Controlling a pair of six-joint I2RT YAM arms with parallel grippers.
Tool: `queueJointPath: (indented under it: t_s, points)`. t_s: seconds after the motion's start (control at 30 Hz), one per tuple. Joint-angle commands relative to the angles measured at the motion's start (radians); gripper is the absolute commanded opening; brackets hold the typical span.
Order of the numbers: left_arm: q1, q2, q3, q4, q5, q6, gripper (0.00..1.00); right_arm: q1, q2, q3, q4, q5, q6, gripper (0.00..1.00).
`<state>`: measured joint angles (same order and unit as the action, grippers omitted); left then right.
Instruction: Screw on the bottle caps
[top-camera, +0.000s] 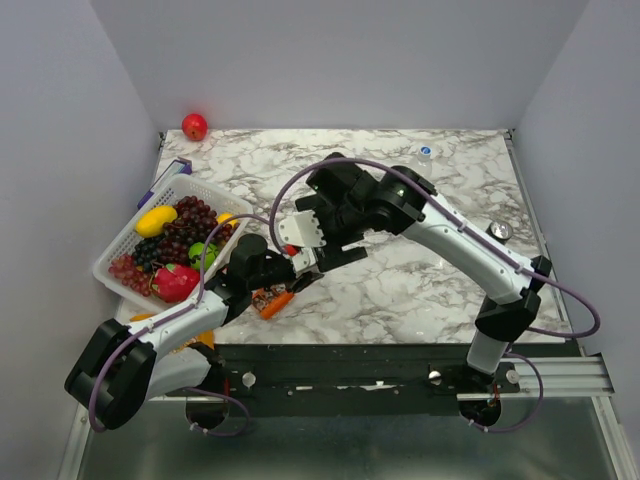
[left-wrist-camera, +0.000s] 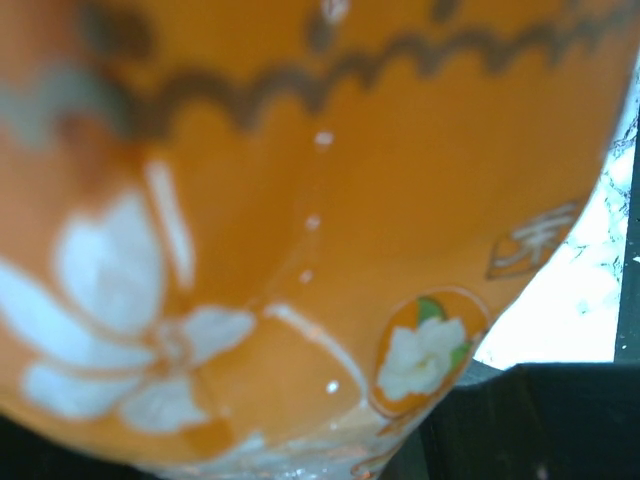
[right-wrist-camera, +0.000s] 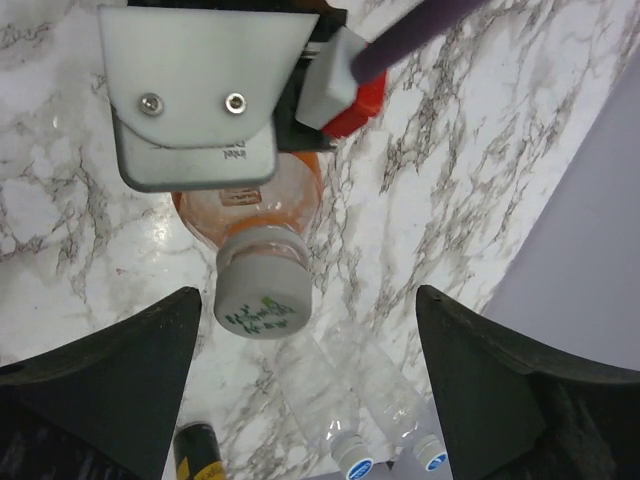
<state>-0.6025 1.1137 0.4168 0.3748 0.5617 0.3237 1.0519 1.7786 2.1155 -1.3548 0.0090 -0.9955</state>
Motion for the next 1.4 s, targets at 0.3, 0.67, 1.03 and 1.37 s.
queueJointPath:
  t_s: [0.3,0.67,1.03,1.37]
  points:
    - [0.017,0.009,0.014,0.049,0.086,-0.127,0.00,-0.213,-0.160,-0.040,0.135,-0.550,0.326,1.00]
    - [0.018,0.066,0.122,-0.033,0.158,-0.172,0.00,-0.227,-0.251,-0.265,0.358,-0.661,0.324,0.89]
    - [0.018,0.067,0.131,-0.060,0.150,-0.166,0.00,-0.253,-0.263,-0.281,0.408,-0.639,0.336,0.84]
    - [0.018,0.048,0.117,-0.068,0.153,-0.140,0.00,-0.274,-0.249,-0.232,0.309,-0.678,0.344,0.89]
